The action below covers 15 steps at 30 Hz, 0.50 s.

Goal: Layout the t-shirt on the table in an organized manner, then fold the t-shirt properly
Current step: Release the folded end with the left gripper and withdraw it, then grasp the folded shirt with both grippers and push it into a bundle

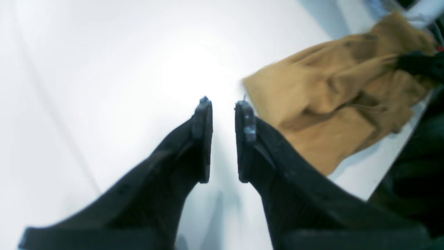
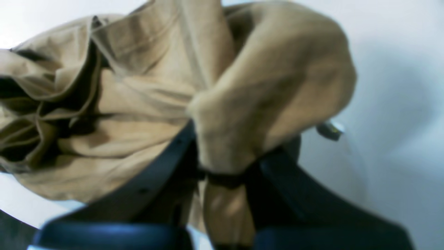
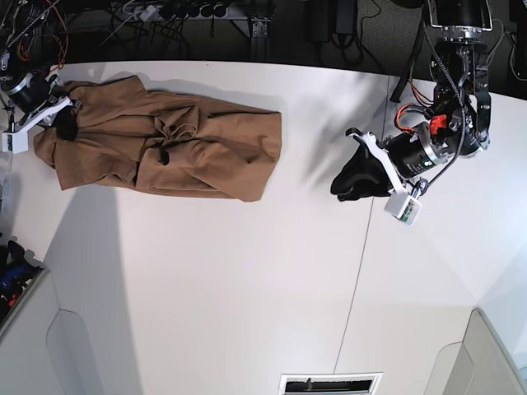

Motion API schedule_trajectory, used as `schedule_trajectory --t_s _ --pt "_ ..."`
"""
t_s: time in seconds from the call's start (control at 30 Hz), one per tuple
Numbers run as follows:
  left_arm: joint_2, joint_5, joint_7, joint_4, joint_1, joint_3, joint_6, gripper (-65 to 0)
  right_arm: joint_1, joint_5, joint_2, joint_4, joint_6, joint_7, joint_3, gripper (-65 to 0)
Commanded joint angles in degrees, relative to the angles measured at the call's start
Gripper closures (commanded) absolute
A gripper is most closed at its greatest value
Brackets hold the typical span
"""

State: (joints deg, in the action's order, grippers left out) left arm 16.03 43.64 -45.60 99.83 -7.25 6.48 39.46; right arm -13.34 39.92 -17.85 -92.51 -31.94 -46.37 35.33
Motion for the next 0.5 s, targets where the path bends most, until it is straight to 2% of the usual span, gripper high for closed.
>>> schedule_trajectory --t_s 0.0,0.2,0.47 --pt "0.1 1.3 1.0 0.4 0.0 0.1 0.5 -12.1 0.5 1.8 -1.6 -0.9 -0.3 1.4 0.9 0.0" --pt "-2.0 1.0 2.1 -4.5 -2.8 -2.0 0.5 -12.1 0.5 4.6 -0.9 -3.9 -0.5 1.3 1.4 0.0" --pt "-6.7 -6.9 5.6 -7.9 -2.7 -8.3 0.5 -12.1 0.5 5.6 4.9 -13.8 -0.5 0.9 1.3 0.0"
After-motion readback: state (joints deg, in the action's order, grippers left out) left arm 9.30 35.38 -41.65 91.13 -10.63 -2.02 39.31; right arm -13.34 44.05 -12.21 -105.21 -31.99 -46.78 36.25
